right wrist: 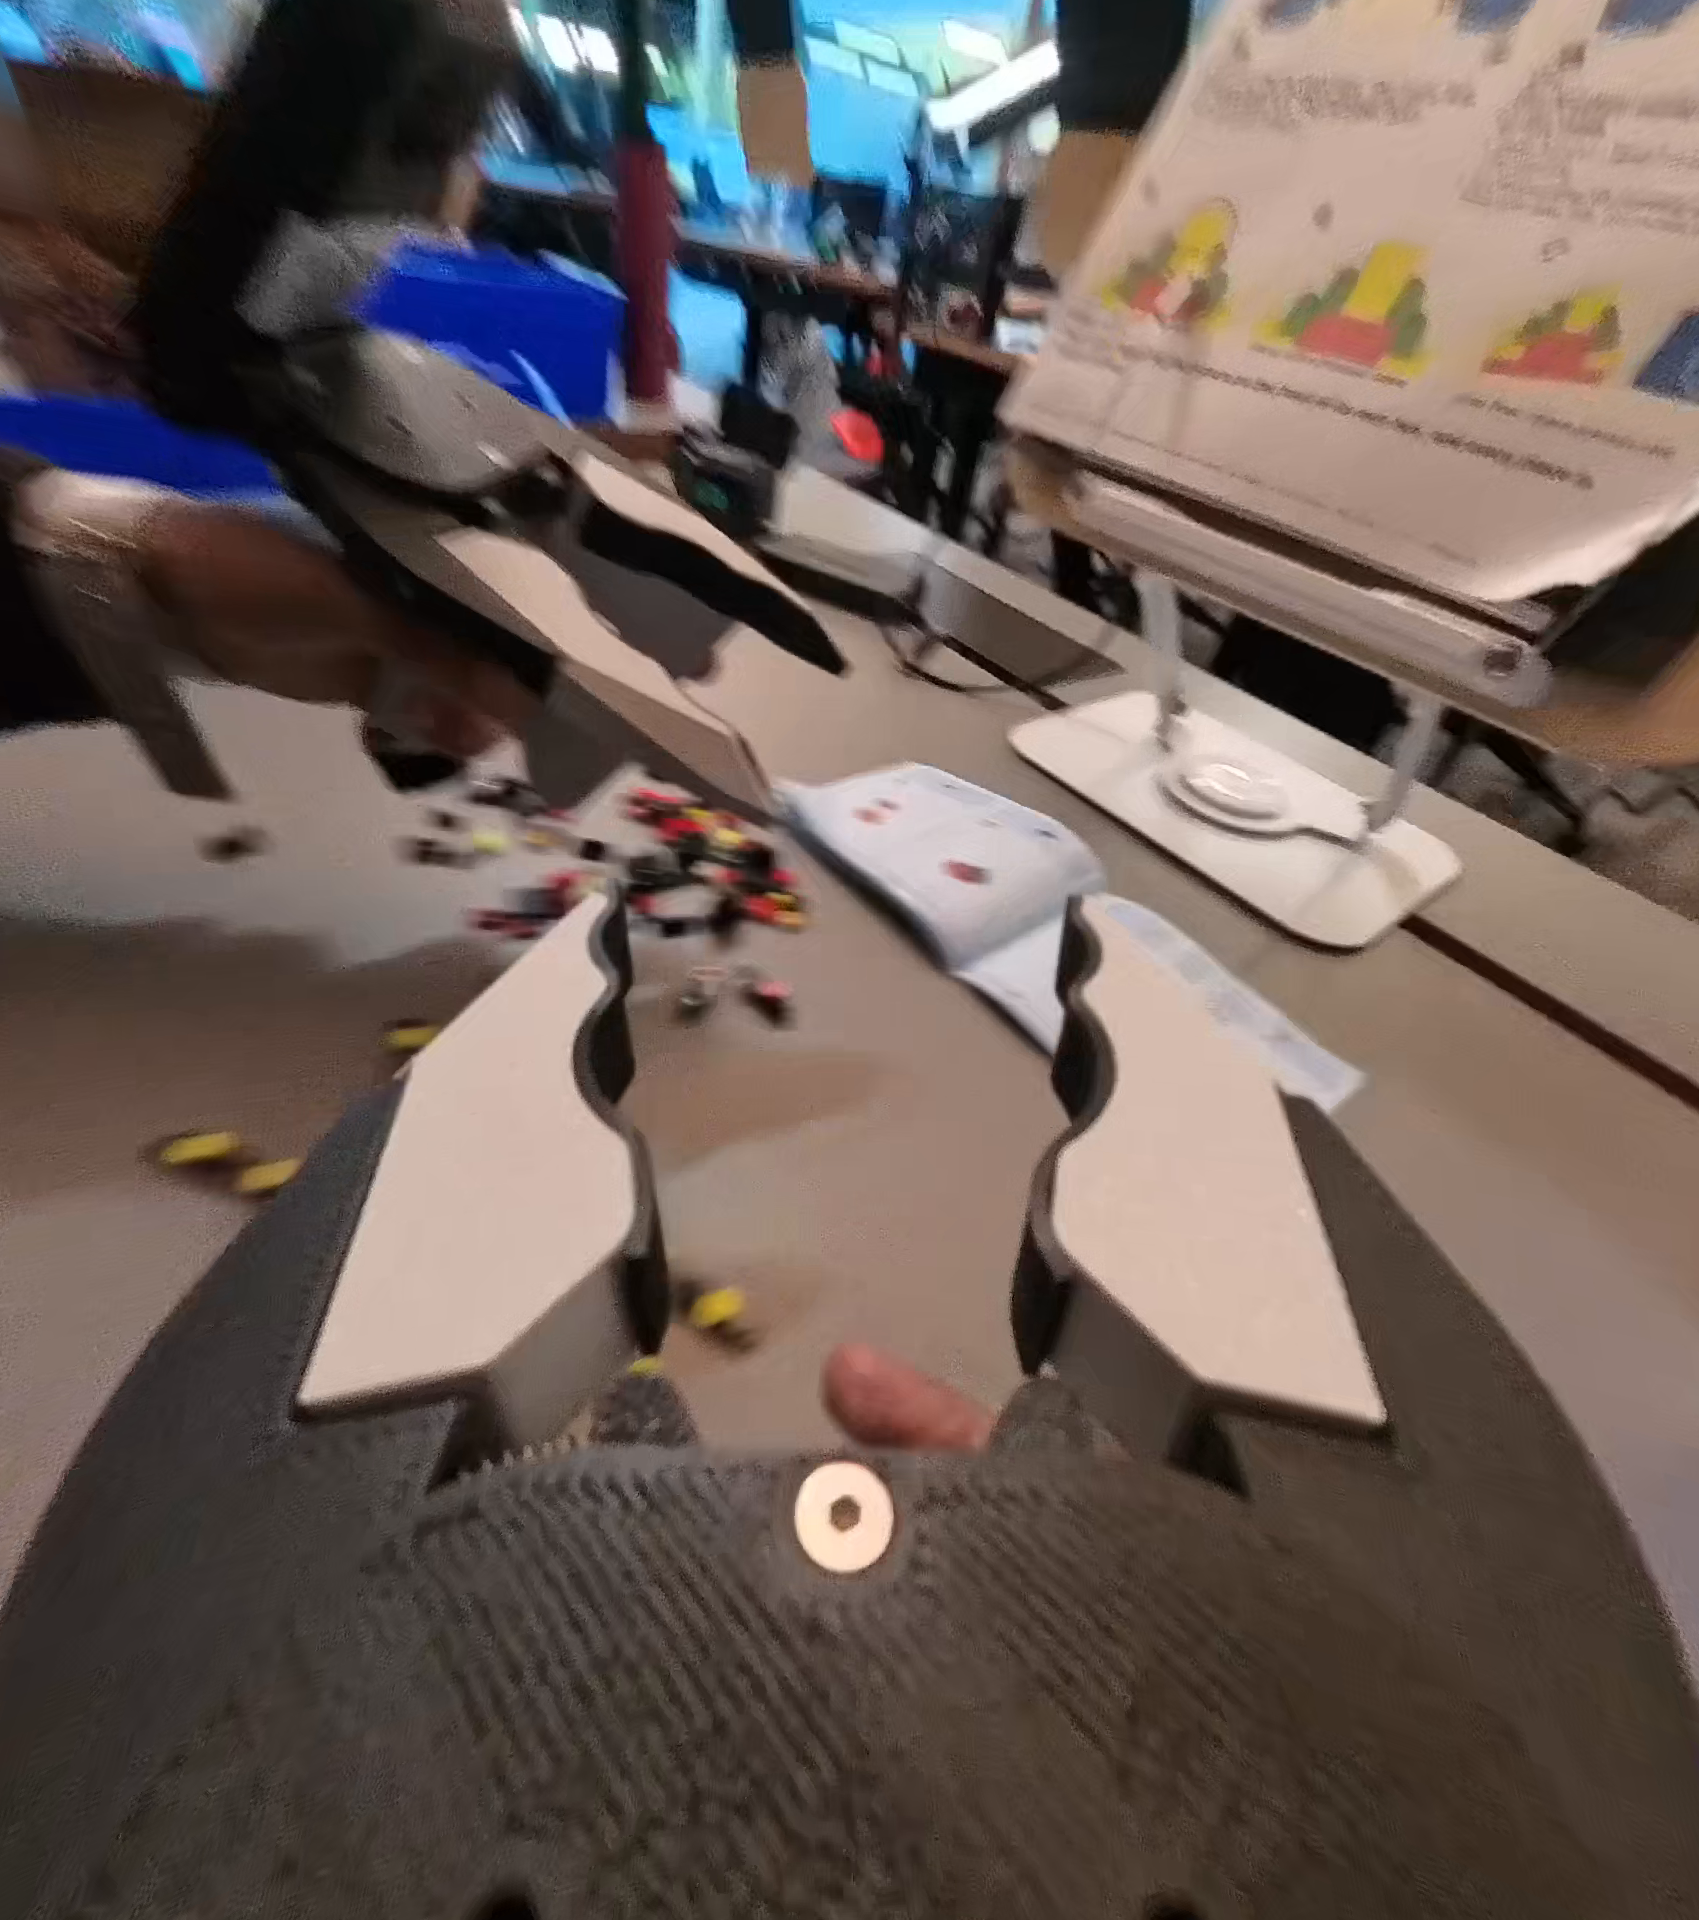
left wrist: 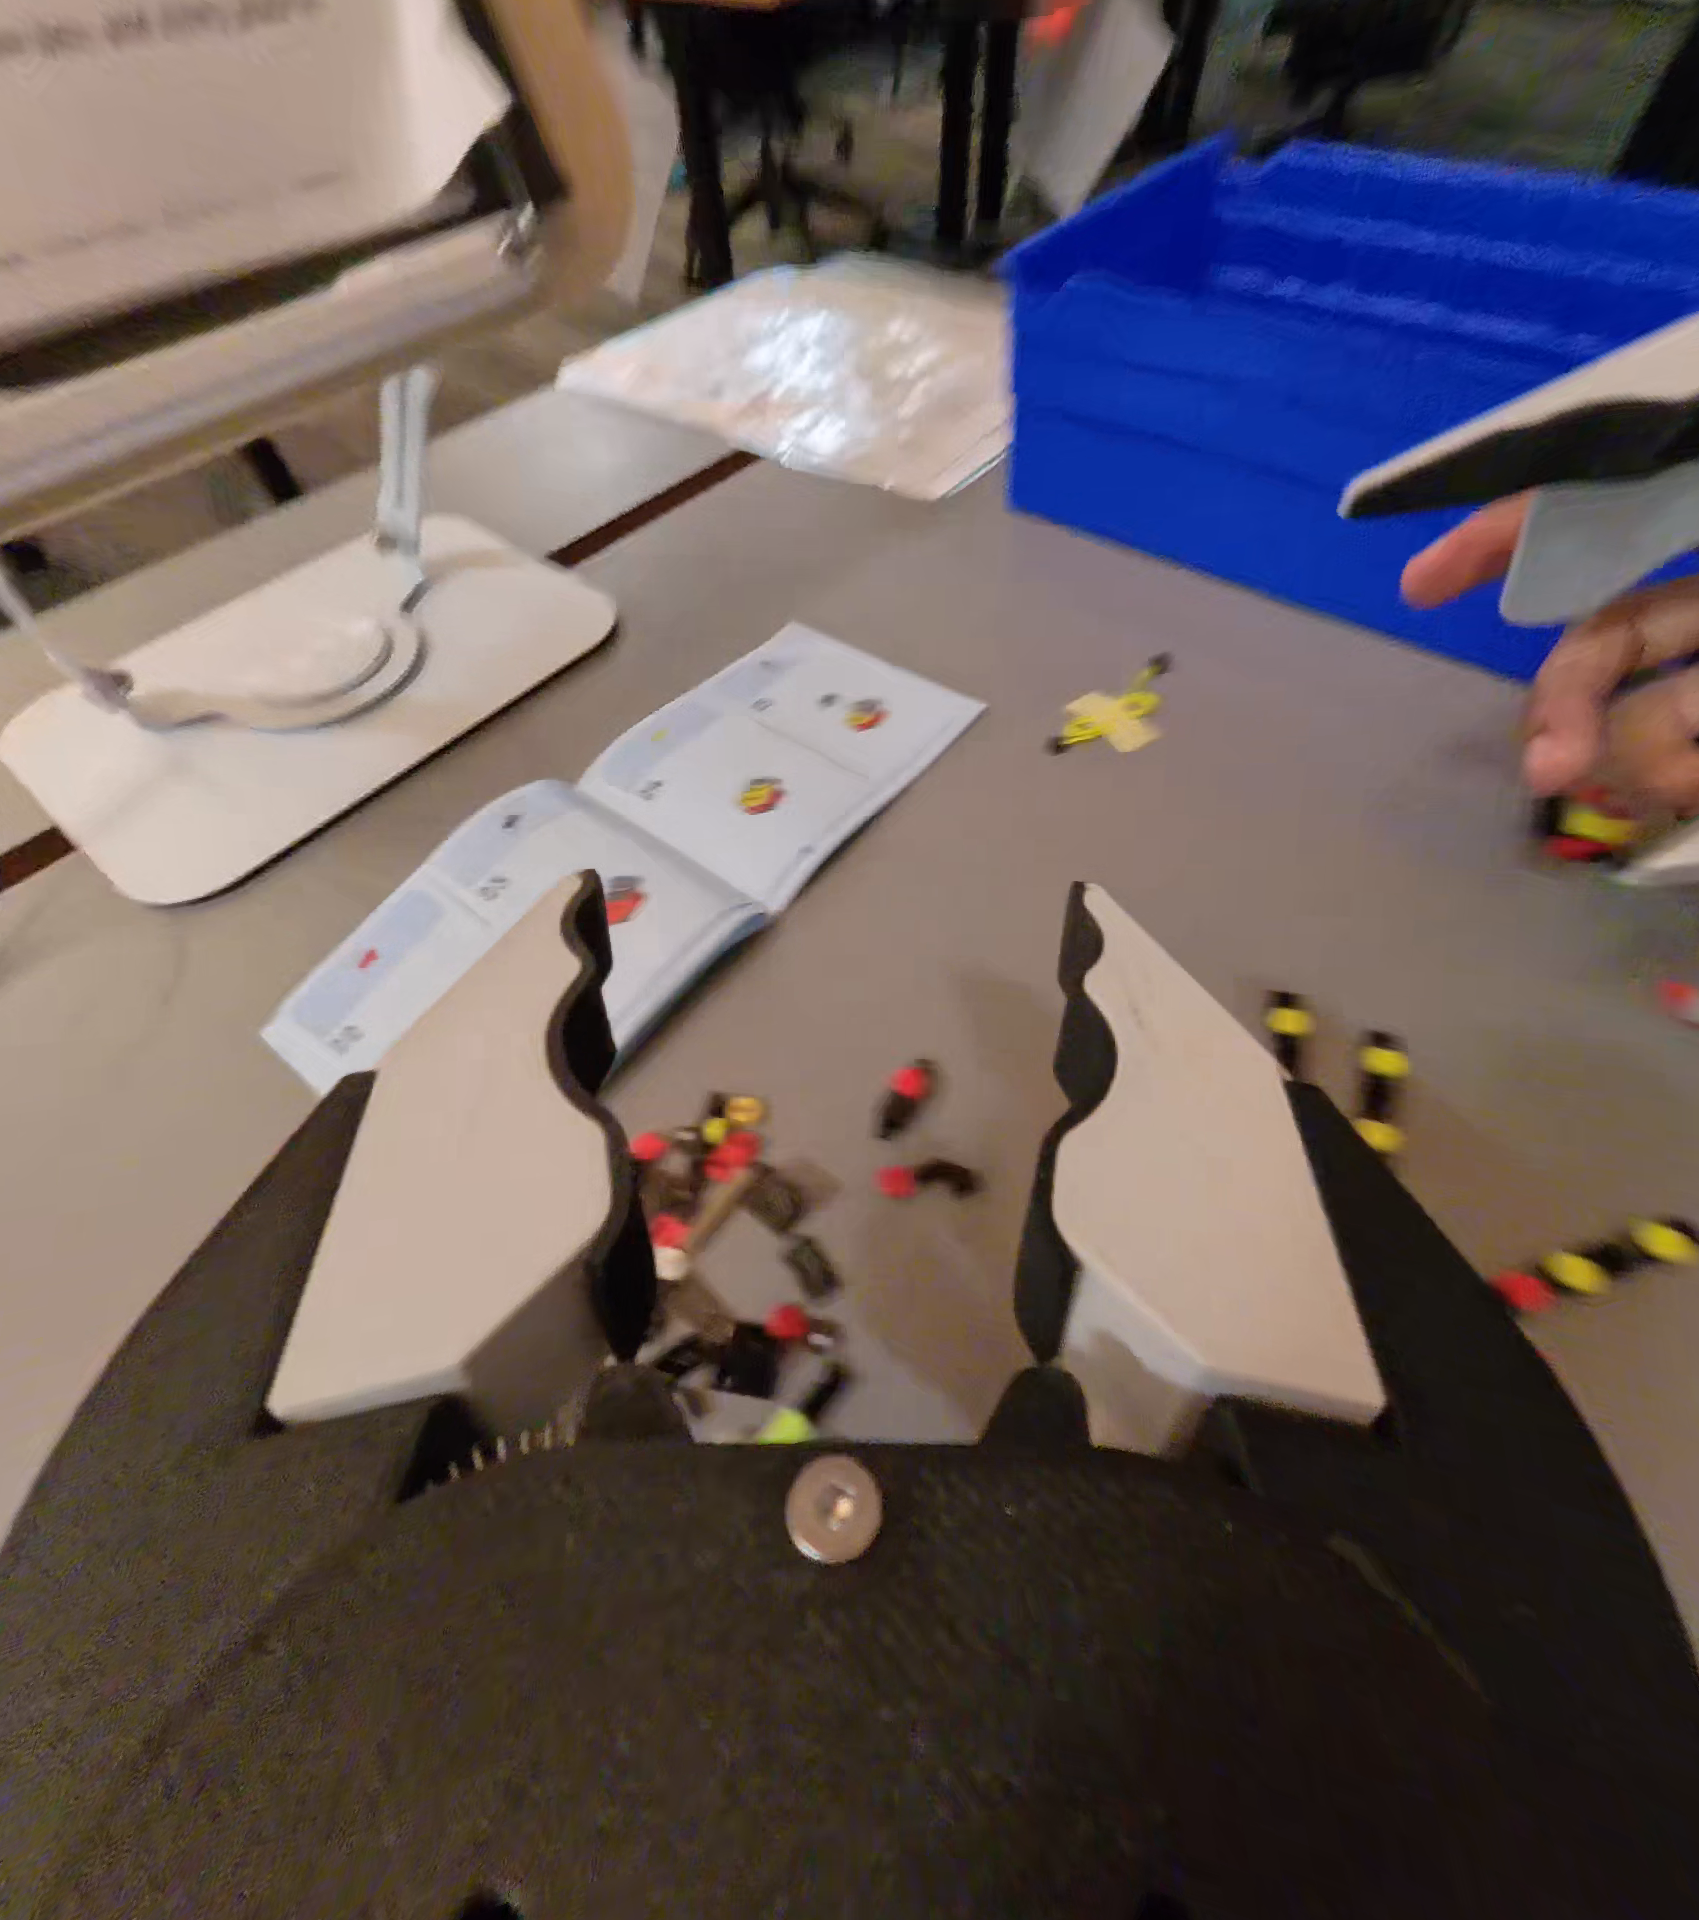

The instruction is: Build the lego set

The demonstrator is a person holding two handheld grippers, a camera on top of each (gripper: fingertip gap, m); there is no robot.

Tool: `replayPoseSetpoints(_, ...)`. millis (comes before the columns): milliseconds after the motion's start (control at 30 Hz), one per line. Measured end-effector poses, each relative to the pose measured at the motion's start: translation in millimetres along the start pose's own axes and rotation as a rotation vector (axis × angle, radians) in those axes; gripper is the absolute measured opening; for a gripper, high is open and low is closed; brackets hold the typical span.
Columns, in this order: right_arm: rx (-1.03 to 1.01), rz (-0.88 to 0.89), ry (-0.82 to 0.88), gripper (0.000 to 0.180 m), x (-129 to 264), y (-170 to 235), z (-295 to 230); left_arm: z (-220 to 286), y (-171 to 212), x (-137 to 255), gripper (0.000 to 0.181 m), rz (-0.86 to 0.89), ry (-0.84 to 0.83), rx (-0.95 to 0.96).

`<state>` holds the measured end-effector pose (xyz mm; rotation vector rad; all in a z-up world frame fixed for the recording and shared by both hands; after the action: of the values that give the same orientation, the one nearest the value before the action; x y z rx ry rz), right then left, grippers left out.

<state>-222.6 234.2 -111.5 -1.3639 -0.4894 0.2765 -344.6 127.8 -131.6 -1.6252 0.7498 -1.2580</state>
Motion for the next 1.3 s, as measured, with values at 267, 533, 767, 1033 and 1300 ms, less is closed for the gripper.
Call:
replayPoseSetpoints(267,-0.221,-0.570,-0.126,0.068,-124.7,92.7,119.0,-84.6,46.2,-78.3,0.073,-0.444,-0.064,0.001)
replayPoseSetpoints(533,-0.203,-0.585,-0.007,0.074,-108.5,95.0,144.7,-113.7,55.8,-59.3,0.075,-0.500,-0.071,0.025)
replayPoseSetpoints(767,-0.208,-0.409,-0.028,0.067,-75.8,45.2,103.0,-117.5,43.4,13.3,0.064,-0.407,-0.161,-0.034)
replayPoseSetpoints(1033,-0.184,-0.383,-0.126,0.049,-65.4,31.3,54.0,-151.5,98.8,51.0,0.063,-0.476,-0.312,0.211)
replayPoseSetpoints(1300,-0.095,-0.405,-0.085,0.056,-67.2,26.0,46.1,-155.8,114.2,39.1,0.027,-0.451,-0.296,0.333)
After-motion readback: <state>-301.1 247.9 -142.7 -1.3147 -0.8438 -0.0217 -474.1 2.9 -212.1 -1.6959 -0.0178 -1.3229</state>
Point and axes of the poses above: each gripper's, where its closed fingertips meet, x back along the fingers, y out of its underside, z = x × y across the jaws, the point moved 5 cm from there along x, back along the fingers, and after that the axes turned 3 degrees about -y, right-handed, at the moved point
